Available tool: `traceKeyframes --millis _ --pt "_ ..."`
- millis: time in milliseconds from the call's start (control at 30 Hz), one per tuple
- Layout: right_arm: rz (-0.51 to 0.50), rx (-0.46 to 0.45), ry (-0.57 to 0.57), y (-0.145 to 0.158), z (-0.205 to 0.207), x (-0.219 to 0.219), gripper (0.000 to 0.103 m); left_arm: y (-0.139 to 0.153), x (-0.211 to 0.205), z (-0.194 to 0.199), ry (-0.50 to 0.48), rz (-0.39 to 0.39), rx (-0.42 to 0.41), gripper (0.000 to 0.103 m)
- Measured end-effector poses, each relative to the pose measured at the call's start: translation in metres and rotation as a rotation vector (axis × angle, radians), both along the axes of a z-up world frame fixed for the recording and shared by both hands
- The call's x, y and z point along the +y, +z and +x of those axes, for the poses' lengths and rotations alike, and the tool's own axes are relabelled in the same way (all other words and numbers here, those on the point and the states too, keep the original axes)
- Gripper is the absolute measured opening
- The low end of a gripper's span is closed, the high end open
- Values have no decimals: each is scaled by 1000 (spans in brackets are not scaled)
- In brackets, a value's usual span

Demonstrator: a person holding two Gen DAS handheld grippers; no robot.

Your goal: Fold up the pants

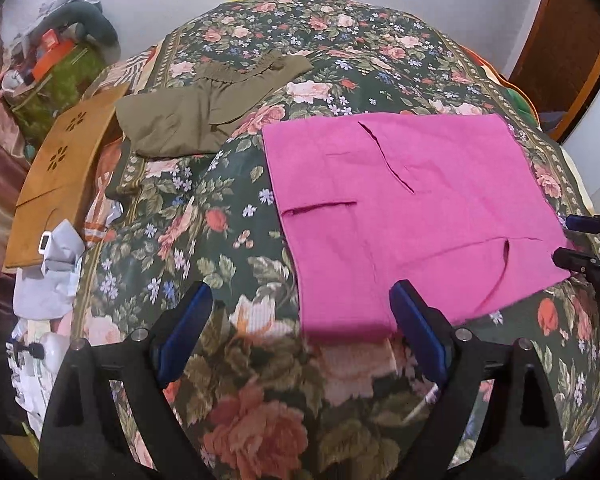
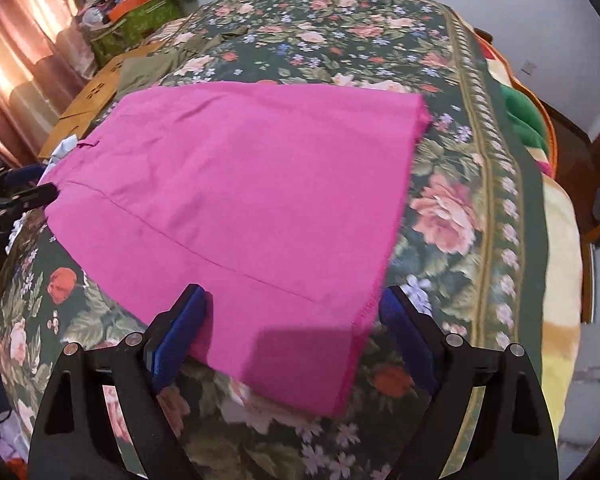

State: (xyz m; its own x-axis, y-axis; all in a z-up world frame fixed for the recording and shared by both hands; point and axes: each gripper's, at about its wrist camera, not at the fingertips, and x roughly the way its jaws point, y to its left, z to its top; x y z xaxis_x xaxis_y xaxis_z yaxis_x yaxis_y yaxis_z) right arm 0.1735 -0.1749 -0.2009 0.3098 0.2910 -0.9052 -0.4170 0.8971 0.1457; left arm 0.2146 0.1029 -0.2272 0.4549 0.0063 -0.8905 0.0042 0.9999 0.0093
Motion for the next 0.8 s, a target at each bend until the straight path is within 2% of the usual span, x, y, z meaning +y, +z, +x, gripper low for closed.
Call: traceKeyframes --millis 100,200,500,600,733,800 --pt "-18 -8 -1 4 -2 0 87 4 2 -4 19 -11 3 91" --pt "-28 -57 3 17 -6 4 87 14 4 -8 47 2 -15 91" --pt "78 -178 0 51 -14 24 87 50 9 -28 158 -92 -145 91" --pt "60 -210 12 51 -15 34 87 43 6 -32 168 -140 -122 91" --pt "33 -208 33 40 -13 43 87 29 -8 -36 140 -128 -77 91" --pt "16 -196 46 32 -13 47 87 23 -13 -37 129 -148 -54 91"
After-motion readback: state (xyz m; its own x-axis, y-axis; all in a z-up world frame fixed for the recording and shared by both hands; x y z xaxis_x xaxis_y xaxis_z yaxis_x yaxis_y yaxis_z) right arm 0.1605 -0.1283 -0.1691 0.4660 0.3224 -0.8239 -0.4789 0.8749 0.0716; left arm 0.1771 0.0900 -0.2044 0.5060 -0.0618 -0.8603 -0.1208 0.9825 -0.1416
